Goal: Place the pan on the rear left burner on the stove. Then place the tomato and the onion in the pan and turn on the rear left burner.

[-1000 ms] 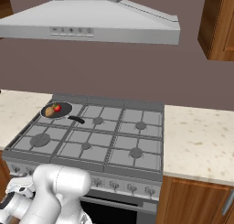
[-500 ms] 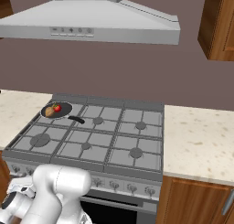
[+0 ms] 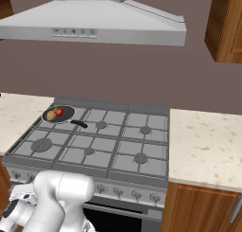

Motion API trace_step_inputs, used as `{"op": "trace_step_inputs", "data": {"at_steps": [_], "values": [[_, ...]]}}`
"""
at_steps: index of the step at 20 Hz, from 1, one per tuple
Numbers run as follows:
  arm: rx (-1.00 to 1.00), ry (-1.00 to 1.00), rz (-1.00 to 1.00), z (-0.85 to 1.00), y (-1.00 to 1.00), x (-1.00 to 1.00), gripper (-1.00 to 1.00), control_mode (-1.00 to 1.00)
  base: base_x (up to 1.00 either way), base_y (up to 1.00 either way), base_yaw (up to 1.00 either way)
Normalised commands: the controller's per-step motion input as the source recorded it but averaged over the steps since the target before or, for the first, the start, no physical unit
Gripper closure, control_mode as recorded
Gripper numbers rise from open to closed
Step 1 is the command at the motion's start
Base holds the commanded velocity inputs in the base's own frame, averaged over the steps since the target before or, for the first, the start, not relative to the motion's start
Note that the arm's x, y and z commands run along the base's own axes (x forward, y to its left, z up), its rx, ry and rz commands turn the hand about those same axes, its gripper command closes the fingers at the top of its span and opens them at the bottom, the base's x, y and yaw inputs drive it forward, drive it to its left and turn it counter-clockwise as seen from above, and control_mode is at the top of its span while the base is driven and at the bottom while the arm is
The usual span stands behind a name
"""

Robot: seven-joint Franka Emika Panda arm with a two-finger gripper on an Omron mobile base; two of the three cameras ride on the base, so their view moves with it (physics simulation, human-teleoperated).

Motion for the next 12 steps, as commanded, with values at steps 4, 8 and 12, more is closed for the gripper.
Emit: {"op": "trace_step_inputs", "data": {"at_steps": [4,8,12], "values": [[0.00,-0.04,0.00,0.47,0.06,0.00,1.00,-1.00,0.00,0.00,0.00],[0.00,-0.06,0.01,0.55,0.17,0.00,1.00,-1.00,0.00,0.00,0.00],[-0.04,0.01,0.01,0.19,0.27,0.00,1.00,-1.00,0.00,0.00,0.00]]}}
